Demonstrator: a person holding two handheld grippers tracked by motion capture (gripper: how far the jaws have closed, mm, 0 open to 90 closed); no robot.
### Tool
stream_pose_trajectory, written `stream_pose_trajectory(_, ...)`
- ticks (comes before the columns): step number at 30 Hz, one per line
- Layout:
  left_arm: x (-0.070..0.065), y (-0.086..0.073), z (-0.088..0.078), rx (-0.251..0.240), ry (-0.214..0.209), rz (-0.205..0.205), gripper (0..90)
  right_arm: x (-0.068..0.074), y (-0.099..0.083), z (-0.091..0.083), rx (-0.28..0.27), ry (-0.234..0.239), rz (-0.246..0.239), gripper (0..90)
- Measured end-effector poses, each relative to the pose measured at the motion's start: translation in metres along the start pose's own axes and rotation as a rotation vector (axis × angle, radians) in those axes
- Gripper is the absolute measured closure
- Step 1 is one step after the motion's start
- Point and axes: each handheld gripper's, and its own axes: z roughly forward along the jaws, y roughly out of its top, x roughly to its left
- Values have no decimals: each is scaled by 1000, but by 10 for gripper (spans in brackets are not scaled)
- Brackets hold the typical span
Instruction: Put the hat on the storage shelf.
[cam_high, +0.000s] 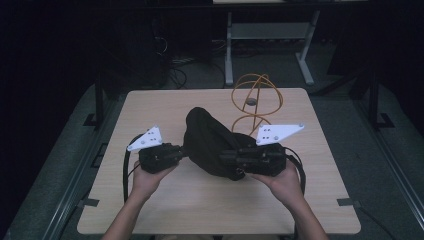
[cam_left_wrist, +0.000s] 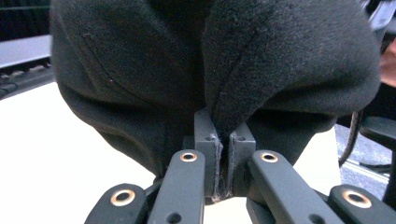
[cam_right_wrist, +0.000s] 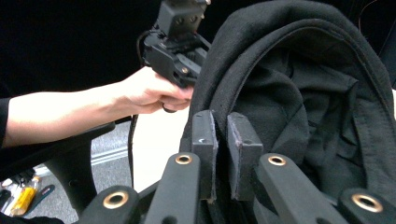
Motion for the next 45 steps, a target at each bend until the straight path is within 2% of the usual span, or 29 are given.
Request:
stream_pose_trajectory(5,-1,27,-8,-38,18,20,863,-3,-1,-3,-18,3,19,798)
stream_pose_trajectory(10,-3,51,-10,-37,25,54,865,-6,-2,-4,-38,14,23,741)
stream_pose_trajectory(11,-4,55,-10,-34,26,59,865,-6,-2,-4,-40,15,20,722)
stream_pose_trajectory(13,-4,61,-9,-20,32,76,865,-7,-3,-5,-49,4,19,624)
stream_pose_trajectory(17,-2,66,-8,4,35,85,865,-14,-6,-13,-64,-9,48,503)
stream_pose_trajectory(21,3,66,-7,12,38,77,865,-19,-12,-20,-53,-46,55,456)
stream_pose_trajectory(30,15,71,-6,20,46,56,865,-32,-27,-36,-29,-113,88,384)
stream_pose_trajectory(39,25,85,-7,34,53,55,865,-44,-45,-52,-47,-172,121,338)
stream_pose_trajectory(45,31,94,-8,28,54,51,865,-50,-57,-59,-29,-201,134,311)
